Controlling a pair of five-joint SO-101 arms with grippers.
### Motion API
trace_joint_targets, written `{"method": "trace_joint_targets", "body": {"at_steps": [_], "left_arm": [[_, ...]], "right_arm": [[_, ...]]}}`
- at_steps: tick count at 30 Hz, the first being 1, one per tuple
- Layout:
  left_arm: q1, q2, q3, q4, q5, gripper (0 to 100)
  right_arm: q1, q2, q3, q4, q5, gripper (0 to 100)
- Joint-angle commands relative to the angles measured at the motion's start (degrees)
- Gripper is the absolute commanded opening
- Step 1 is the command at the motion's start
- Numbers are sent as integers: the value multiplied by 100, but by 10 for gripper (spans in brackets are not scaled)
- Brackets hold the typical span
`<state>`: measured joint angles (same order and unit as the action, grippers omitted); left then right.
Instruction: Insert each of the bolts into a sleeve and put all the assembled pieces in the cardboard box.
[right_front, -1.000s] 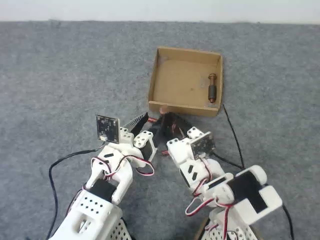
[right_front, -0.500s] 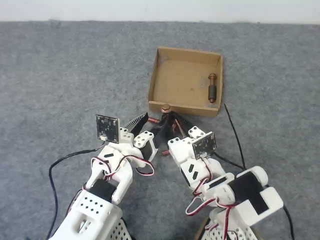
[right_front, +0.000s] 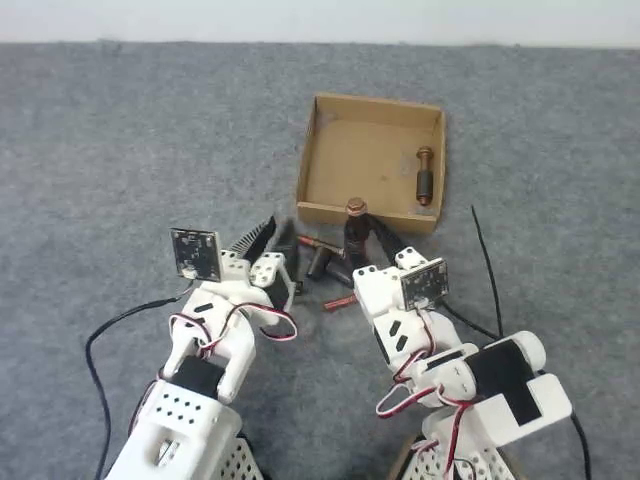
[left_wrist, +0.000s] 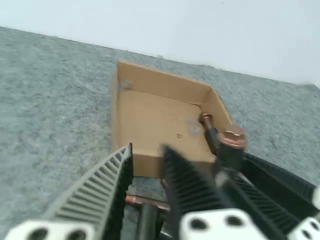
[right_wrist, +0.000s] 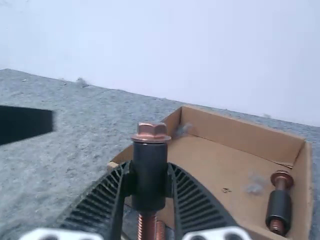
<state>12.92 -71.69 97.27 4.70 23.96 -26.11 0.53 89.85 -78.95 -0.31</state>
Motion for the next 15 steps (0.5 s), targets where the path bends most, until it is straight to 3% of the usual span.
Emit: {"method": "trace_joint_targets", "body": {"at_steps": [1,4,8,15], "left_arm": [[-396,-158,-57,-176,35,22],[-844,-149,-57,-53,35,22],[-1468,-149,-57,914,18,22],[-2013,-149,-57,1996,-826,22]], "right_arm": [[321,-268,-360,-13,-53,6],[681,-312,-387,-22,-53,6],[1033,-312,-747,22,-53,6],[1174,-259,-1653,145,-44,6]]}}
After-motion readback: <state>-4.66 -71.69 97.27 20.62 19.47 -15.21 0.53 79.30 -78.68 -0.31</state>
